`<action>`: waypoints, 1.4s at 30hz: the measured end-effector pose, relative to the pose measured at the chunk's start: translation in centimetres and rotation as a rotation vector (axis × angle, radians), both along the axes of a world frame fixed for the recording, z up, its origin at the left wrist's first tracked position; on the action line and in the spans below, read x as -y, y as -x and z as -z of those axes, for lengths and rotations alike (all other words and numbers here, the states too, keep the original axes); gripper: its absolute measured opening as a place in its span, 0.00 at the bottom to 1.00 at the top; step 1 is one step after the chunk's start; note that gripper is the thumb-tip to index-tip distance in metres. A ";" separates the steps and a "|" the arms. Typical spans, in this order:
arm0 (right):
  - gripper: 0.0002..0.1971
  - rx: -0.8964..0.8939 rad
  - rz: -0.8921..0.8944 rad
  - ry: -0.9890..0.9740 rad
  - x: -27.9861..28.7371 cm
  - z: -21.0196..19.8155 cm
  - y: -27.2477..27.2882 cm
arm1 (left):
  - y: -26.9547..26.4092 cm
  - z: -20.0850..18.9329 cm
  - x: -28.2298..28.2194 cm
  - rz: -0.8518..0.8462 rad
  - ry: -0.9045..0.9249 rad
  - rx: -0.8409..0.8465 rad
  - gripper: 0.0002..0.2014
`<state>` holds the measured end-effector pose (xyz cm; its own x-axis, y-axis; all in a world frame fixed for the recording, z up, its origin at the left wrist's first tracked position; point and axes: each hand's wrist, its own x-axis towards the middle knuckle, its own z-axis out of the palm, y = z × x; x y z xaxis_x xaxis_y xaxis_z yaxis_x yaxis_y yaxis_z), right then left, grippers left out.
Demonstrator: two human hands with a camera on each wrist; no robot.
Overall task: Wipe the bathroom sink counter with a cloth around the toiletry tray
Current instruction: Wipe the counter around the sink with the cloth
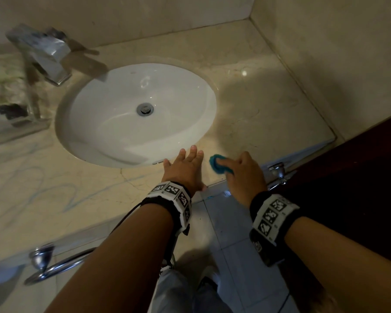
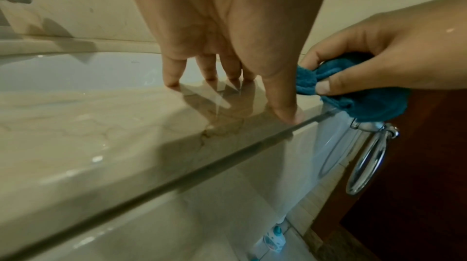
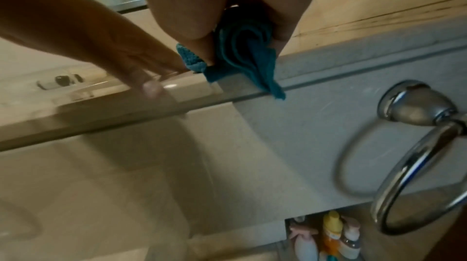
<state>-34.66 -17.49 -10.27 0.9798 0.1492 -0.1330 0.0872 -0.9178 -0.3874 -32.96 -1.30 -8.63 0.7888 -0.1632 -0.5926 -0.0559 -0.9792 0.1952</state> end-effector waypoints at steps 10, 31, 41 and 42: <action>0.22 -0.120 0.060 0.034 2.0 -1.3 -3.7 | 4.5 -0.7 -6.3 -0.221 -0.153 0.041 0.51; 0.16 -0.039 0.258 -0.116 -5.1 -0.1 -2.6 | 5.2 -0.7 -8.1 -0.335 -0.028 -0.022 0.58; 0.18 -0.061 -0.006 -0.034 -4.9 0.8 -2.3 | 5.3 -1.3 -8.1 -0.320 -0.012 -0.038 0.56; 0.18 -0.042 0.072 -0.010 -3.4 0.9 -3.2 | 5.3 -1.2 -8.1 -0.316 -0.016 -0.040 0.56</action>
<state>-31.48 -14.08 -11.18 0.9816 0.0799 -0.1733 0.0044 -0.9173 -0.3981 -38.29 6.79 -7.43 0.7749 0.0959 -0.6248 0.2593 -0.9496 0.1759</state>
